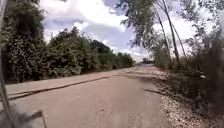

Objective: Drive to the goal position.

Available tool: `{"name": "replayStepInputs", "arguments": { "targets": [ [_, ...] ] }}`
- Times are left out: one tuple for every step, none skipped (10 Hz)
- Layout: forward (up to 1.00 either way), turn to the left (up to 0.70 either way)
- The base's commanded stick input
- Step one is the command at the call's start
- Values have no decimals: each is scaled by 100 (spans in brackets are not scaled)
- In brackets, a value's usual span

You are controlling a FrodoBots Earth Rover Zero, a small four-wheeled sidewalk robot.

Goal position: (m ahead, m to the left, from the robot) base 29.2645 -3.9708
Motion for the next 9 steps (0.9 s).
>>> {"name": "replayStepInputs", "arguments": {
  "targets": [
    [70, -26],
    [70, 0],
    [70, 0],
    [70, 0],
    [70, 0],
    [70, 0],
    [70, 0],
    [70, -1],
    [70, -5]
  ]
}}
